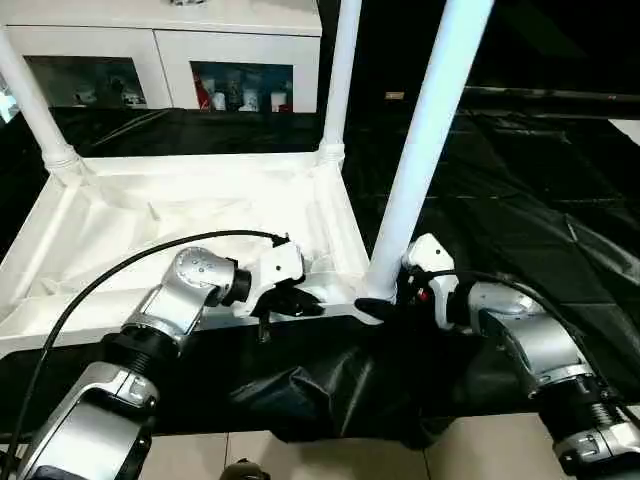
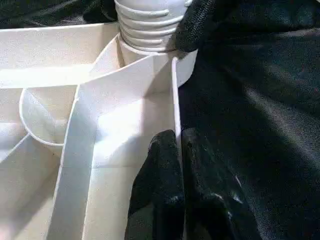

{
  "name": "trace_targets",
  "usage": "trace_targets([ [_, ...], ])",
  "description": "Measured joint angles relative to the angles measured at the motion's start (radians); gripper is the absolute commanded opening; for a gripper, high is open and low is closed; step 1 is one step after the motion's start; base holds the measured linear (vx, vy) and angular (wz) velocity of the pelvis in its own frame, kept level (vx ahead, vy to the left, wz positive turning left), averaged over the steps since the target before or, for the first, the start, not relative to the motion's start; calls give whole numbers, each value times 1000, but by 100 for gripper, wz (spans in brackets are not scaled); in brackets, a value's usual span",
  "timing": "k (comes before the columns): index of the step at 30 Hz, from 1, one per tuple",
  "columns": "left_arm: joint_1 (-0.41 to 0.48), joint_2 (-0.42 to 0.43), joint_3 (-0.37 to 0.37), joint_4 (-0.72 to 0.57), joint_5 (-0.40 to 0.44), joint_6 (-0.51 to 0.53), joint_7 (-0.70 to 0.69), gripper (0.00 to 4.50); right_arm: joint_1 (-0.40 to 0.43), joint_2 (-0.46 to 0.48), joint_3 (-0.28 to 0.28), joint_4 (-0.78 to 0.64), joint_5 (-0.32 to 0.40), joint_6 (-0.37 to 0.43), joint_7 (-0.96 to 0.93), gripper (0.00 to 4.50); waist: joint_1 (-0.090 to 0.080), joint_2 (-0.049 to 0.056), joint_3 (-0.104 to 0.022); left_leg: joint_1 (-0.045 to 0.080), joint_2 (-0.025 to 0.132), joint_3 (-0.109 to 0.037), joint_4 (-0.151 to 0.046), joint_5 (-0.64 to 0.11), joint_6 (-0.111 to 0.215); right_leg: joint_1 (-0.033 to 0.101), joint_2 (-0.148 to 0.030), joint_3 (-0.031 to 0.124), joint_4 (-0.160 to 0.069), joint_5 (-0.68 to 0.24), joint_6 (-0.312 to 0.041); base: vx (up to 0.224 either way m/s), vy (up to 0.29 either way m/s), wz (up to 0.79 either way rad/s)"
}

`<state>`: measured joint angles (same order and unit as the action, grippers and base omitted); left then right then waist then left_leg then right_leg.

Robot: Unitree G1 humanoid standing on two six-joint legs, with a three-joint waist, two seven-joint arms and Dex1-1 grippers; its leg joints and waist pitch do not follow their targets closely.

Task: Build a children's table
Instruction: Rotate leg to tighten

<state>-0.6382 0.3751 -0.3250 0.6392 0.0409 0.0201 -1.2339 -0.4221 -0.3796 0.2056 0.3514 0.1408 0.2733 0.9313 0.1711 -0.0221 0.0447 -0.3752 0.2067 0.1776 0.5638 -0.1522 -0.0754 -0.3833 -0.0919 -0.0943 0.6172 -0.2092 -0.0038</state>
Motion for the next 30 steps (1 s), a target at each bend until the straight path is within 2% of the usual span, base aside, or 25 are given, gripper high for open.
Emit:
trace_targets([
  [4,0,0,0,0,0,0,0,0,-2,1,0,0,-5,0,1,277,0,0,0,0,0,0,0,0,0,0,0,0,0,0,0,0,0,0],
  [13,0,-1,1,0,1,5,10,0,1,15,-8,3,-2,5,-13,276,0,0,0,0,0,0,0,0,0,0,0,0,1,0,0,0,0,0],
  [17,-40,-63,23,61,34,54,166,0,-24,150,-102,100,1,9,-253,275,-8,-1,0,3,0,0,2,1,-1,0,0,1,6,1,-1,0,0,0],
  [21,-71,-135,28,109,53,96,293,0,-67,233,-162,185,0,1,-454,275,-19,-1,0,5,0,0,2,1,-2,1,0,1,6,1,-1,0,0,0],
  [24,-97,-217,44,144,72,157,420,0,-131,314,-218,287,-8,-22,-648,275,-26,0,0,6,0,0,2,1,-2,2,0,2,6,2,-1,0,0,0],
  [27,-114,-277,47,160,78,202,501,0,-176,349,-256,358,-19,-47,-765,275,-28,0,-1,7,-1,0,2,1,-2,3,0,2,6,3,-1,0,0,0],
  [30,-115,-294,52,163,85,215,525,0,-202,362,-267,401,-24,-65,-797,275,-29,1,-2,8,-1,-1,0,1,-2,3,0,2,6,3,-1,0,0,0],
])
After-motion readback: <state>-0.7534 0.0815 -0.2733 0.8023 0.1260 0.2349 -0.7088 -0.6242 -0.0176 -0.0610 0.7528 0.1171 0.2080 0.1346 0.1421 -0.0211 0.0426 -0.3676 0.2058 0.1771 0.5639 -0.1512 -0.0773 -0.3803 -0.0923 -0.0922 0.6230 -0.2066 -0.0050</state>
